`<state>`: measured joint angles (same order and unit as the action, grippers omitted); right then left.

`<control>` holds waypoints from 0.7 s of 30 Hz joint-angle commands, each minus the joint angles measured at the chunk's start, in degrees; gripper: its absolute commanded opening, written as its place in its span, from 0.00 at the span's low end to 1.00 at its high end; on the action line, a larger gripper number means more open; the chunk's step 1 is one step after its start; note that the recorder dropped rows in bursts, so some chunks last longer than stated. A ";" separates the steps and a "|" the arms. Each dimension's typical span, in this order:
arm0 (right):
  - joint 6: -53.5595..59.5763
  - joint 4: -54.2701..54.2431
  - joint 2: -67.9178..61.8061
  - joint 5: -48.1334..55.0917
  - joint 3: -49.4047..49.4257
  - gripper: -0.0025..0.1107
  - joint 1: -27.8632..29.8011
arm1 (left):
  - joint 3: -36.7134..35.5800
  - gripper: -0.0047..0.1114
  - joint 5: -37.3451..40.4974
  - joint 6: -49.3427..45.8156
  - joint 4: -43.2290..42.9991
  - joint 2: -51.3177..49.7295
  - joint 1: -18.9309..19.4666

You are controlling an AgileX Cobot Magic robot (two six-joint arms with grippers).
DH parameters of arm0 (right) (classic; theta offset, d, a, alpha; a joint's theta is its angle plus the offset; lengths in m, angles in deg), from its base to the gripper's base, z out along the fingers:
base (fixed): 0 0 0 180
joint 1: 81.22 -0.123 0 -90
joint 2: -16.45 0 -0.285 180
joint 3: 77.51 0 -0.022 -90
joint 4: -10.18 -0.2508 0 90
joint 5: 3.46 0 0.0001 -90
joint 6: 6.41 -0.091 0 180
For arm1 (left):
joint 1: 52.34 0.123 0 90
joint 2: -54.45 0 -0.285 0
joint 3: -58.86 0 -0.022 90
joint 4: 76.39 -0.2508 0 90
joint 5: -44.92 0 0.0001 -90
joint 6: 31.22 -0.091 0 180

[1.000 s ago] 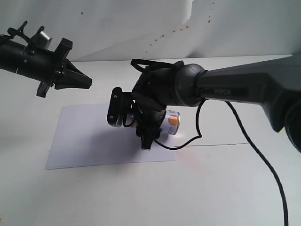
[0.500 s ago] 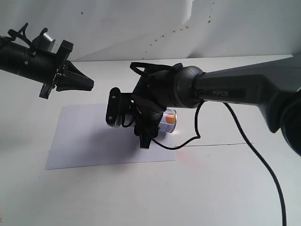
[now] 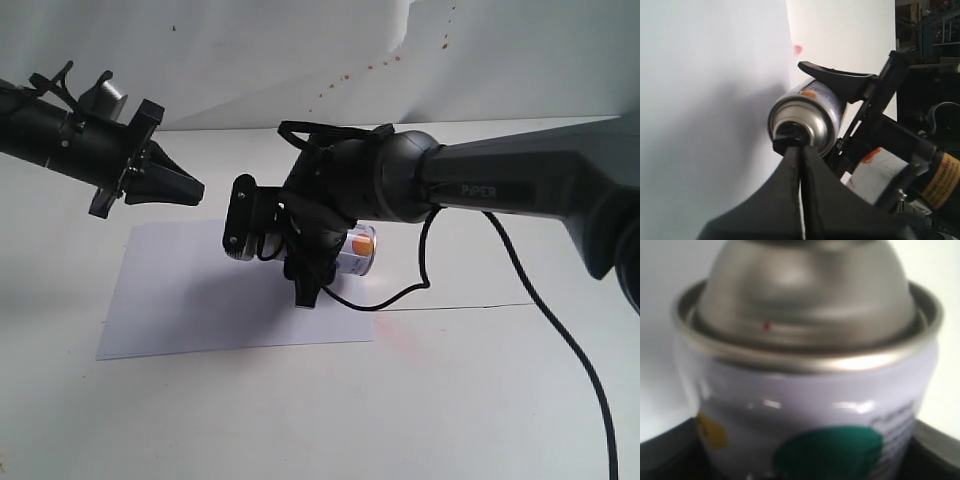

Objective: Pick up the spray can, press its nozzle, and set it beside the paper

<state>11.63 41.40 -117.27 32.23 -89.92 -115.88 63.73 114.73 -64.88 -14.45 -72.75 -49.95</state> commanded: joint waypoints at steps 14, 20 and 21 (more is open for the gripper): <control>-1.68 0.55 1.55 -0.48 -0.52 0.02 0.13 | 0.24 0.04 0.16 -5.54 4.84 -5.54 -1.29; -1.68 0.55 1.55 -0.48 -0.52 0.02 0.13 | 0.24 0.04 0.16 -5.71 5.67 -5.54 -1.29; -1.68 0.55 1.55 -0.48 -0.52 0.02 0.13 | 0.24 0.04 0.16 -5.71 5.98 -5.54 -1.29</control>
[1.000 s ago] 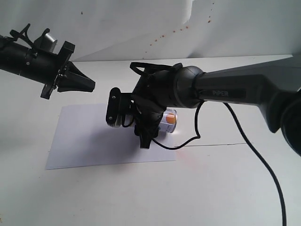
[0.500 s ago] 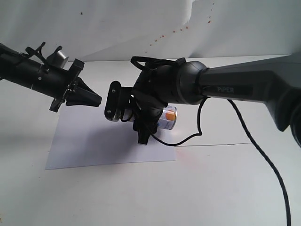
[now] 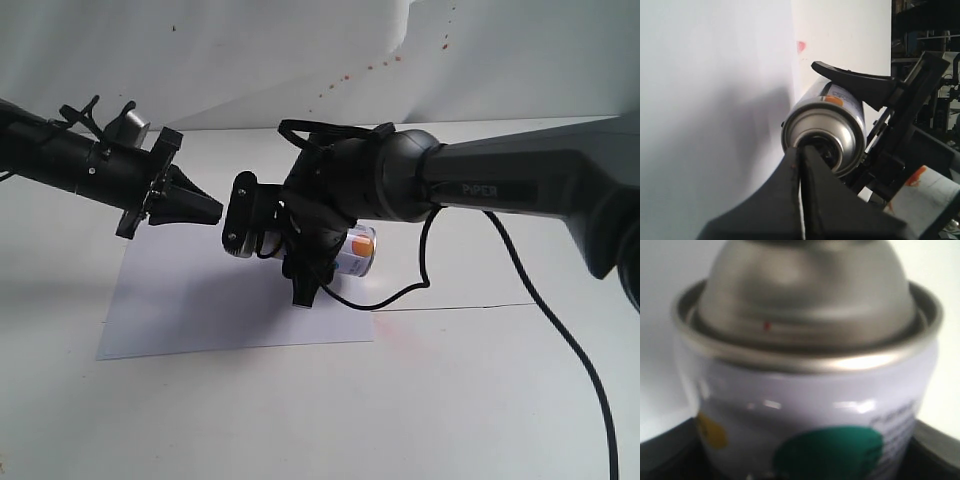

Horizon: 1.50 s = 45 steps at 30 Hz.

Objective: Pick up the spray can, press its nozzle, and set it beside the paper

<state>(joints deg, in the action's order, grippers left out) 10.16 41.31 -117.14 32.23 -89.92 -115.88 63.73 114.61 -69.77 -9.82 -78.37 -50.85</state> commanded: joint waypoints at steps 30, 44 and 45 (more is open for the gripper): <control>-0.20 0.13 1.41 -0.86 -0.52 0.02 0.13 | 0.24 0.04 0.27 -0.83 -0.35 -0.04 -2.78; -0.20 0.13 1.41 -1.23 -0.52 0.02 0.13 | 0.24 0.04 0.27 -0.83 -1.13 -0.55 -3.77; -0.20 0.13 1.41 -1.23 -0.52 0.02 0.13 | 0.24 0.04 0.27 -0.83 -1.13 -0.55 -3.77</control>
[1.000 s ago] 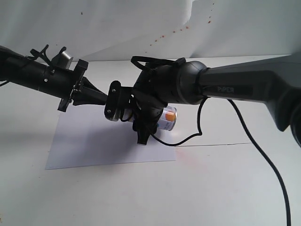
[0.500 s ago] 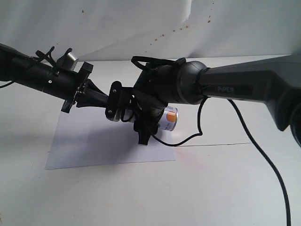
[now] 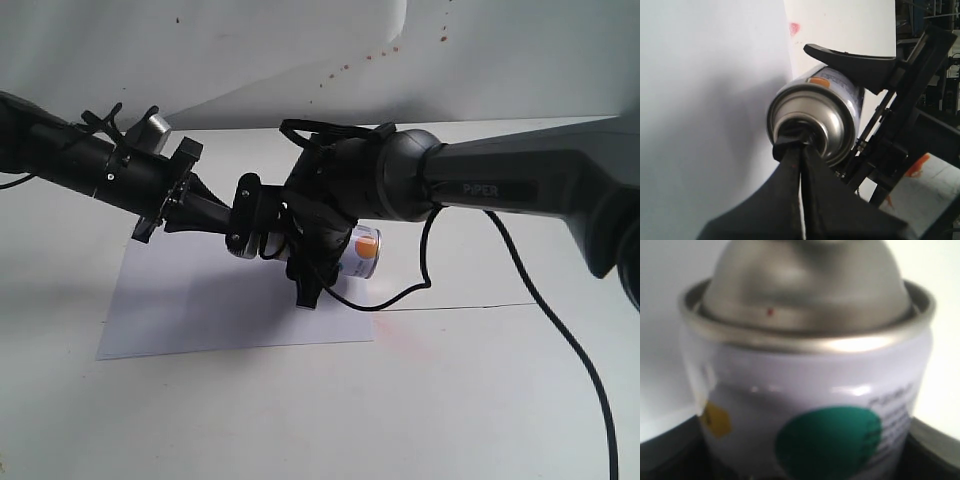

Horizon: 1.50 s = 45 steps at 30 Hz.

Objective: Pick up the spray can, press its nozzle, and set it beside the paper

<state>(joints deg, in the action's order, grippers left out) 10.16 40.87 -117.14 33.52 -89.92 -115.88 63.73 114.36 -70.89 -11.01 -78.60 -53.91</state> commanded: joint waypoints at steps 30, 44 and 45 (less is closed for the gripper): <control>-0.50 -5.90 1.55 -2.36 -0.52 0.02 2.21 | -22.51 0.04 -35.88 -8.90 -0.90 34.12 5.61; -5.62 -8.17 4.54 -4.07 -0.52 0.02 2.21 | -50.63 0.04 -64.93 -13.12 -2.47 85.16 5.61; -5.62 -9.03 5.08 -4.43 -0.52 0.02 2.21 | -52.19 0.04 -65.18 -13.12 -3.29 87.84 5.61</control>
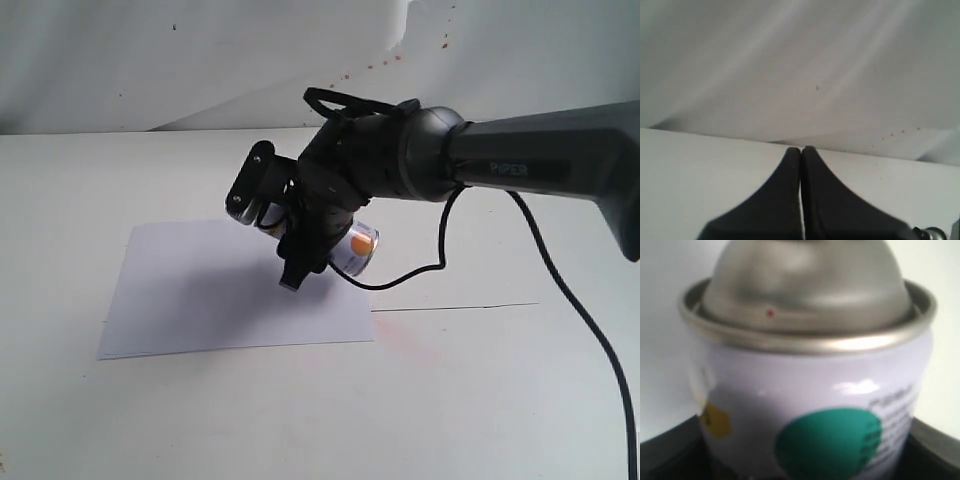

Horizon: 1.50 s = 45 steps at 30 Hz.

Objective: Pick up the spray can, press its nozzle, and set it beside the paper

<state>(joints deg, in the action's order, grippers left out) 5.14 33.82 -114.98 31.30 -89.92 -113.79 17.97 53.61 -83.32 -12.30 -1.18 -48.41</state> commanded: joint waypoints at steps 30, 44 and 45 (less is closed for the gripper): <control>13.74 -41.72 25.02 -15.28 7.72 0.02 8.66 | -22.87 0.04 -2.63 -0.69 -2.14 34.48 0.10; 13.74 -42.83 34.12 -34.13 22.90 0.02 8.66 | -22.87 0.04 -2.63 -0.69 -2.14 34.48 0.10; 13.74 -42.56 34.59 -36.46 24.24 0.02 8.66 | -22.87 0.04 -2.63 -0.69 -2.14 34.48 0.10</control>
<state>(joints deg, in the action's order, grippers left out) 18.23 -9.96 -82.15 2.28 -68.22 -105.51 -4.72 50.89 -83.86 -14.39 32.99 -48.41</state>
